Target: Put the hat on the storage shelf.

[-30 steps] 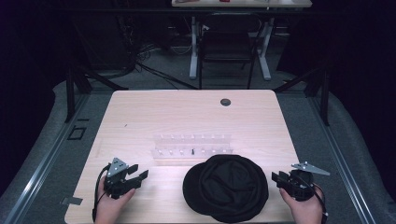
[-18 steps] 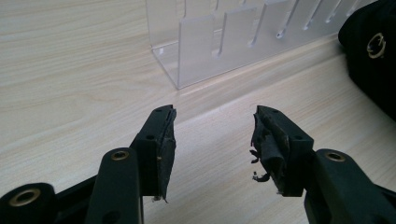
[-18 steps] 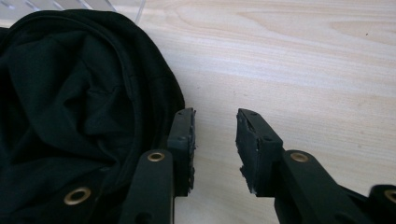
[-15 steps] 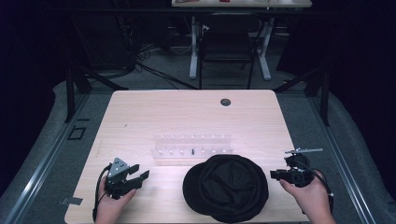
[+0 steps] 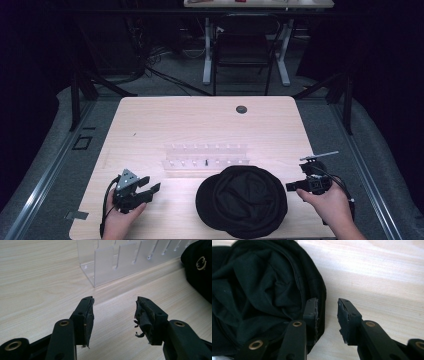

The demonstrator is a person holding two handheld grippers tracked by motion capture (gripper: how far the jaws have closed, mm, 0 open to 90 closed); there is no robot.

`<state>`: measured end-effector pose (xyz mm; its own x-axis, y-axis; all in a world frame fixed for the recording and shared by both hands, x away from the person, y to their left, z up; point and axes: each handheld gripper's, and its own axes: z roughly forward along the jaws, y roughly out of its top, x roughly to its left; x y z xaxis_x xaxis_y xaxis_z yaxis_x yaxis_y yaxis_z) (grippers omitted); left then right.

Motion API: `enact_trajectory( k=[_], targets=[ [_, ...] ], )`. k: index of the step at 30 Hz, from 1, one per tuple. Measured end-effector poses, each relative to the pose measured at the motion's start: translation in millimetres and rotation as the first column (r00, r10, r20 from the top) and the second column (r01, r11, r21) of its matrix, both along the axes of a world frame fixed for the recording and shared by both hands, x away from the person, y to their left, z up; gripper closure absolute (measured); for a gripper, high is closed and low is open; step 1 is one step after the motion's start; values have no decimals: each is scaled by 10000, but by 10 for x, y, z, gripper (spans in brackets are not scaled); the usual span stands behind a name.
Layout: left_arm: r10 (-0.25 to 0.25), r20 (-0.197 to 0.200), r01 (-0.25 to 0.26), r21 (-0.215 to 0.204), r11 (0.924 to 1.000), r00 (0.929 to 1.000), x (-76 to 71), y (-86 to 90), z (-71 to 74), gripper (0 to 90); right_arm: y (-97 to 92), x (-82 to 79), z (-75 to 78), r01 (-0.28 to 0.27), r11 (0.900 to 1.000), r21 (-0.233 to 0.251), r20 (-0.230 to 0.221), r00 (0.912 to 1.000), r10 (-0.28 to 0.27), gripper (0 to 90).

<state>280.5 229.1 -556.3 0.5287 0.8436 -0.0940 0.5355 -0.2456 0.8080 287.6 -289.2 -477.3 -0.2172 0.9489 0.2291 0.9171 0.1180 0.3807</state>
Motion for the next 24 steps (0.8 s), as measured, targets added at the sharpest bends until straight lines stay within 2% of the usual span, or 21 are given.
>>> enact_trajectory(
  k=[5, 10, 15, 17, 18, 24],
  targets=[
    [-6, -14, 6, -8, 10000, 10000, 3, -4, -5, 484, 48, 51, -93, -106, 9999, -105, -481, 9988, 101, 704],
    [-11, -21, 11, -13, 10000, 10000, 5, -6, -8, 484, 73, 92, -150, -185, 9996, -208, -717, 9973, 169, 710],
    [-57, -75, 57, 32, 10000, 10000, 9, -5, -10, 485, 105, 133, -227, -247, 9997, -2, -1056, 9941, 246, 723],
    [-48, -63, 49, 10, 10000, 10000, 9, -8, -13, 484, 117, 133, -244, -179, 9998, 9, -1033, 9945, 178, 729],
    [-47, -70, 47, 17, 10000, 10000, 9, -9, -13, 484, 125, 146, -258, -330, 9994, -78, -1177, 9925, 319, 735],
    [-56, -74, 56, 21, 10000, 10000, 8, -8, -12, 484, 138, 166, -321, -309, 9995, 39, -1424, 9893, 311, 754]
  ],
)
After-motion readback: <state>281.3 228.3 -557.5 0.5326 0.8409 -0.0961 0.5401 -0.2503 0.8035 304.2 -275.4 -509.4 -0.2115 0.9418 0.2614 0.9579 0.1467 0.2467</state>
